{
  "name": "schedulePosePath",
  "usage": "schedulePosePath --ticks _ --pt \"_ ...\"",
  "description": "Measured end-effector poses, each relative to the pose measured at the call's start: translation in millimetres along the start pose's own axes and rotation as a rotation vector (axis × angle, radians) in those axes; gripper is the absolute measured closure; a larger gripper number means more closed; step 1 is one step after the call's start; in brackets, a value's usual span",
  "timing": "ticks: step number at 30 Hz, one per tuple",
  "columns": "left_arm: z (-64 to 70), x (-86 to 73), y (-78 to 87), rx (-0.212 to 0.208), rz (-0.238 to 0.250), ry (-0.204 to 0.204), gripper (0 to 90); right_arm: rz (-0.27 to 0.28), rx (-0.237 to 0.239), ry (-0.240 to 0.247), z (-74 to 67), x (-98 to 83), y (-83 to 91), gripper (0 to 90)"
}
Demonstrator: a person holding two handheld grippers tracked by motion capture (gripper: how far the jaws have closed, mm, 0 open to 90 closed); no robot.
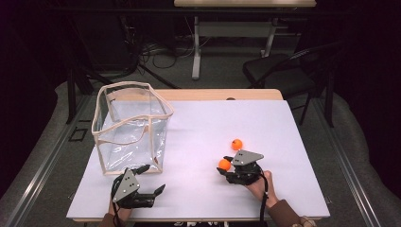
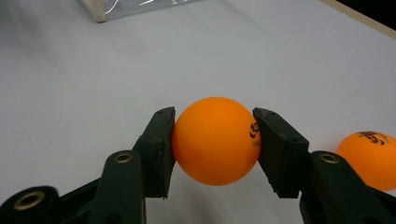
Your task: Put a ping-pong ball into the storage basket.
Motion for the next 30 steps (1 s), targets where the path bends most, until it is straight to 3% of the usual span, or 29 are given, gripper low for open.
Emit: schedulePosePath --ticks 30 --pt "0.1 0.0 0.0 -0.002 0.0 0.0 15.9 0.047 0.041 0.014 -4.3 19.2 -19.0 50.3"
Point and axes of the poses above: each handheld gripper's, and its own axes: y roughly backward along the jaws, x roughly out of its top, z roughly to its right, the point moved 3 cm from there along -y, roughly forward along the jaws, and after that the axes turned 13 degrees about z, right-handed, at the moved point
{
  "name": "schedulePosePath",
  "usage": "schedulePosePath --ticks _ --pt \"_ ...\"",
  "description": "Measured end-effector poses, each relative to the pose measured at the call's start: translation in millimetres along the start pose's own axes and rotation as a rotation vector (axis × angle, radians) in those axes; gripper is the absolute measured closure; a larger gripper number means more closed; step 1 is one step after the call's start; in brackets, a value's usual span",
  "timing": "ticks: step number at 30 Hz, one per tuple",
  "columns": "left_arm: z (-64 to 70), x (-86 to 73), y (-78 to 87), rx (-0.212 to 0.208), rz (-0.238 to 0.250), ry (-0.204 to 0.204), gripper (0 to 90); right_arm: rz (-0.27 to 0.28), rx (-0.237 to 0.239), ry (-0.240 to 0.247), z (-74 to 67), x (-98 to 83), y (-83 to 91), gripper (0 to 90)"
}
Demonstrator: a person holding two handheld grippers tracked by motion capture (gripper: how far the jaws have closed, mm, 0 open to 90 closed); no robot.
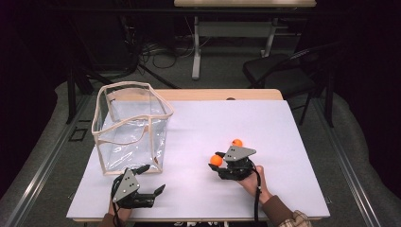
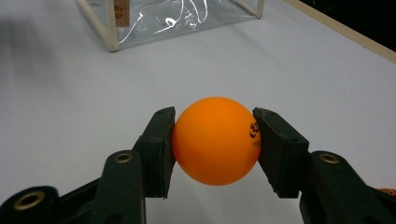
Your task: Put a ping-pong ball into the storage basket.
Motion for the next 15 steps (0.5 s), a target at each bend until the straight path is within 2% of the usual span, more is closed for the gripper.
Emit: schedulePosePath --ticks 15 --pt "-0.2 -0.2 -0.5 0.003 -0.001 0.001 15.9 0.01 0.017 -0.014 -0.5 4.6 -10.1 50.3"
Point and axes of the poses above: each handheld gripper's, and its own axes: y roughly backward along the jaws, x roughly out of its top, z roughly to its right, the point moved 3 cm from there along -y, roughly forward along the jaws, and after that the axes turned 13 degrees about z, right-handed, at the moved point
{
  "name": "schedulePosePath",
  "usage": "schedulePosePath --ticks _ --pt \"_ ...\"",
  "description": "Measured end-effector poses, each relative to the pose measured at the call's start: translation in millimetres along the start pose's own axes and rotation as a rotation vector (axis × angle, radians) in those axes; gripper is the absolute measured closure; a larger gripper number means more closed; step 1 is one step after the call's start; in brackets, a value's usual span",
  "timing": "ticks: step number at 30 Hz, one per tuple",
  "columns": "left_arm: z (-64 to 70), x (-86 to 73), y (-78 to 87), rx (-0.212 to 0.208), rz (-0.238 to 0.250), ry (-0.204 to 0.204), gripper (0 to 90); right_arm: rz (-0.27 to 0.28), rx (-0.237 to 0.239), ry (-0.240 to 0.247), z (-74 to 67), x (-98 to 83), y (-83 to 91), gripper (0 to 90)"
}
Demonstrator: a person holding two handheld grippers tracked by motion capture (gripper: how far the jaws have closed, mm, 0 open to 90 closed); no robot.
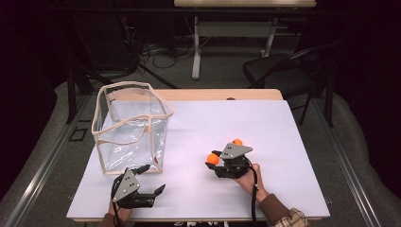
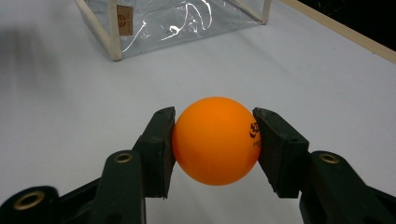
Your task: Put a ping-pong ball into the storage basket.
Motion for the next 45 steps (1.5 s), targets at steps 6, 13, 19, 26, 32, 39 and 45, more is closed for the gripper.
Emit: schedulePosePath --ticks 6,13,19,26,32,39,45 --pt "0.3 0.0 -0.3 0.0 0.001 0.0 15.9 0.005 0.008 -0.006 0.3 1.9 -4.0 50.3" --pt "0.1 -0.1 0.3 0.001 -0.001 0.001 15.9 0.014 0.015 -0.017 -0.9 7.3 -10.2 50.3" --pt "0.6 -0.3 -0.5 0.0 -0.005 -0.002 15.9 0.018 0.023 -0.028 -0.7 11.9 -14.7 50.4" --pt "0.5 -0.4 -0.2 0.0 -0.002 0.0 15.9 0.026 0.03 -0.039 1.0 20.0 -19.0 50.4" --pt "0.6 -0.2 -0.3 -0.001 -0.001 0.0 15.9 0.032 0.031 -0.042 3.0 26.0 -23.5 50.5" --pt "0.5 -0.2 -0.2 -0.001 -0.001 0.001 15.9 0.043 0.031 -0.043 5.4 35.0 -27.9 50.4" --pt "0.3 -0.4 -0.2 -0.001 -0.003 0.003 15.9 0.046 0.033 -0.047 6.2 41.0 -30.6 50.5"
Point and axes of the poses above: each handheld gripper's, and its own axes: y roughly backward along the jaws, x roughly out of its top, z roughly to its right, the point moved 3 cm from there along -y, roughly forward along the jaws, and after that the axes turned 13 degrees about z, right-handed, at the moved point
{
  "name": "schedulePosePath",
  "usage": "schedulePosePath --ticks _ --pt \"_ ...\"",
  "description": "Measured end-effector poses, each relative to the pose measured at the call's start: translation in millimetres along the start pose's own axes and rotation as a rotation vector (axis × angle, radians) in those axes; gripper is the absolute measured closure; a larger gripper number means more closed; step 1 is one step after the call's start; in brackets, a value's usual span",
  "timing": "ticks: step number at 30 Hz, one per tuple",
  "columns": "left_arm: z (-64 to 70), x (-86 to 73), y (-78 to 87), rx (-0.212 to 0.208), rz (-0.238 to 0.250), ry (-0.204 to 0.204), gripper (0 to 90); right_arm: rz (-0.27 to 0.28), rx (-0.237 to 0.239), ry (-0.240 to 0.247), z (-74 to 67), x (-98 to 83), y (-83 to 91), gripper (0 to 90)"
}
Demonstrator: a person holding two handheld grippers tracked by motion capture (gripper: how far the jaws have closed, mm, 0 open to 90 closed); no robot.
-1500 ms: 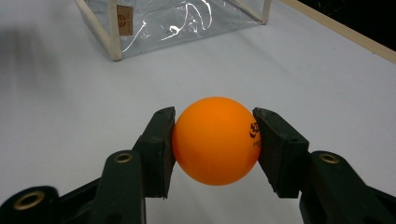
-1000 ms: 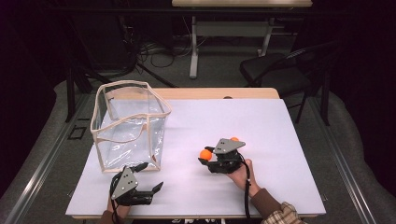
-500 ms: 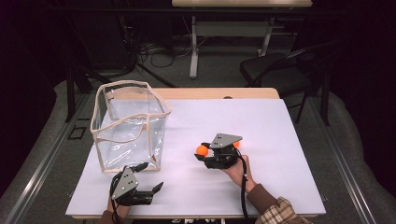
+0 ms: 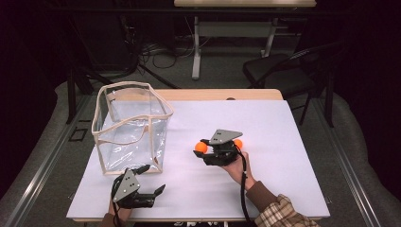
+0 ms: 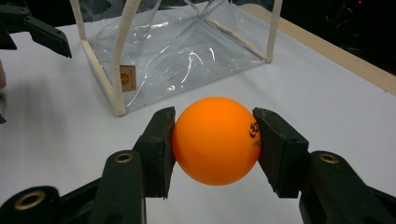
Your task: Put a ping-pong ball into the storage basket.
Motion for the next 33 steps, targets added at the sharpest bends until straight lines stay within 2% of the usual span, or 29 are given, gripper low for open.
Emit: schedulePosePath --ticks 33 --pt "0.0 -0.2 -0.2 -0.001 -0.007 -0.001 15.9 0.015 -0.003 0.01 6.1 30.4 -13.5 50.5"
Point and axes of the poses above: each handheld gripper's, and its own axes: y roughly backward along the jaws, x roughly out of its top, z roughly to its right, the point moved 3 cm from there along -y, roughly forward along the jaws, and after that the axes turned 13 degrees about z, right-handed, at the moved point
